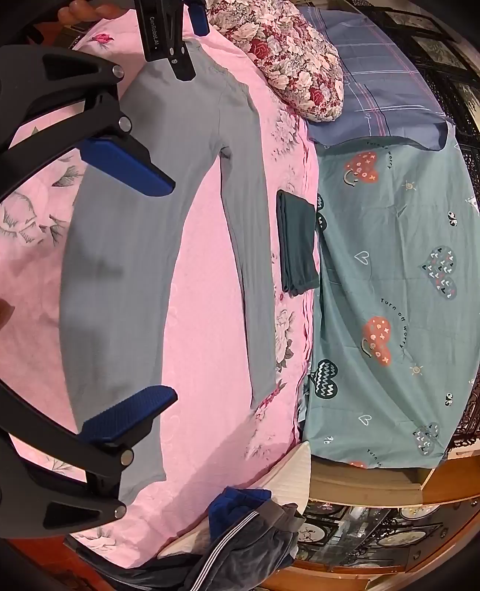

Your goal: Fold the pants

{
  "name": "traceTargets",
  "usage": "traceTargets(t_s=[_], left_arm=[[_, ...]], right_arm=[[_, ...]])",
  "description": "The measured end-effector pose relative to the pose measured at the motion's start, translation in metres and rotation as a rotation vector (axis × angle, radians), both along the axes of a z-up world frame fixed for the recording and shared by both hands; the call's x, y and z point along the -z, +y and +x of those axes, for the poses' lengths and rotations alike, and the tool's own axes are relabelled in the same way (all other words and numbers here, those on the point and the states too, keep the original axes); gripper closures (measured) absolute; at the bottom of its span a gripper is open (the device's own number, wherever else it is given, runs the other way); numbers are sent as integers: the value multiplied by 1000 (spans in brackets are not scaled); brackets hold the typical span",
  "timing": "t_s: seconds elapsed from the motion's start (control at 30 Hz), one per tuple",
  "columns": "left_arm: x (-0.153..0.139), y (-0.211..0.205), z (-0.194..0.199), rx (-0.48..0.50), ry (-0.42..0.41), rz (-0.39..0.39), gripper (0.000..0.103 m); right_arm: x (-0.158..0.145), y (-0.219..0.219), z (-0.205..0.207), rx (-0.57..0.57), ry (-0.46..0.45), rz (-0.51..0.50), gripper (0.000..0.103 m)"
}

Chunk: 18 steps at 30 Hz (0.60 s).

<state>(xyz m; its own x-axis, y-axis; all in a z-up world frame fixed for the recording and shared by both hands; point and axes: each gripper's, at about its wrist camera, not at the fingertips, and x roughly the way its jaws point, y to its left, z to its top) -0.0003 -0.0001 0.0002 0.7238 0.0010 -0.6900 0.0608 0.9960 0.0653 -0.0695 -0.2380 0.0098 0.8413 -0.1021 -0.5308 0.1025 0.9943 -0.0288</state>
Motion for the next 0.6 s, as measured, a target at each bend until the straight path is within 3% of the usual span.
traceTargets(t_s=[0.6], left_arm=[[-5, 6, -2, -5, 0, 3, 2]], right_arm=[[-4, 0, 1, -1, -6, -8, 1]])
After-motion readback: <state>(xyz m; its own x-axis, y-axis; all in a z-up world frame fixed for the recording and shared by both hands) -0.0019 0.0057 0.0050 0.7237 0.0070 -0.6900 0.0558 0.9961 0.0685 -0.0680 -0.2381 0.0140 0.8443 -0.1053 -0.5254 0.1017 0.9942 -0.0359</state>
